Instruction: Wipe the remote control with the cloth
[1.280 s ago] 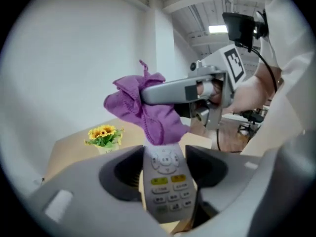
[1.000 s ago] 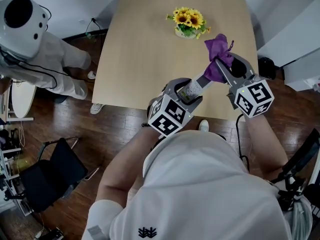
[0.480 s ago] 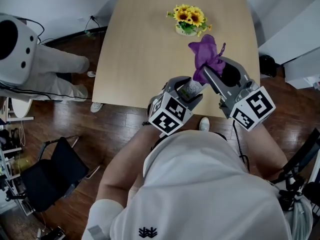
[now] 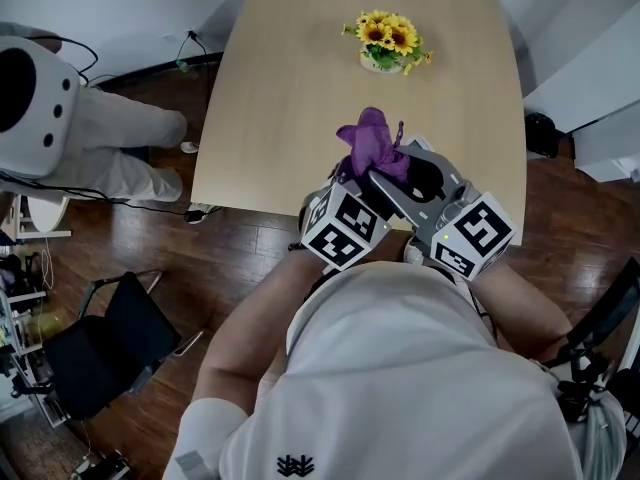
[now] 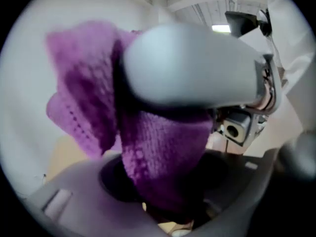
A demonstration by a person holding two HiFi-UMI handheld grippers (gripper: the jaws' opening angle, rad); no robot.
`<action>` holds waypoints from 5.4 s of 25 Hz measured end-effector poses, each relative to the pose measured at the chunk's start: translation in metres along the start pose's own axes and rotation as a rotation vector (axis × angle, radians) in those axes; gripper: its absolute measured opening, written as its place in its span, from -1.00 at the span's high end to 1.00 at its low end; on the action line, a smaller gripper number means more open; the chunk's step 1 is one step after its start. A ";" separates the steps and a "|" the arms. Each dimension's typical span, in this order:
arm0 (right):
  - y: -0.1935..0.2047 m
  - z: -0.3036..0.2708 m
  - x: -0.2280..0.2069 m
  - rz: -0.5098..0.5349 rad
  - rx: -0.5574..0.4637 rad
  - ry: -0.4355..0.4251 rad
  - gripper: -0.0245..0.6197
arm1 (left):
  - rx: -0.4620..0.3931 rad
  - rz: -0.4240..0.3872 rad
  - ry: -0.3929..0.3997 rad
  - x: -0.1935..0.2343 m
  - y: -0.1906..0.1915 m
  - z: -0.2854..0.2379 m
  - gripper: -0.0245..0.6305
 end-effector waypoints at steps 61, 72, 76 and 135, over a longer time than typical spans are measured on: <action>0.099 0.199 -0.139 -0.155 0.195 0.464 0.53 | 0.235 0.627 -0.459 0.081 0.110 -0.137 0.06; 0.111 0.221 -0.134 -0.192 0.237 0.488 0.53 | 0.312 0.691 -0.492 0.094 0.144 -0.169 0.06; 0.115 0.228 -0.135 -0.196 0.255 0.490 0.53 | 0.351 0.700 -0.497 0.092 0.153 -0.172 0.05; 0.135 0.324 0.062 -0.058 0.262 0.358 0.53 | -0.150 0.288 -0.160 -0.232 0.101 0.089 0.16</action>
Point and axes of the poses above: the fingertips, and each gripper's own axes: z backward along the fingers, x to its left, y out of its underside, the point moved 8 cm from there along z, backward along the fingers, and after that the axes turned 1 degree about y, right-handed, at the moved point
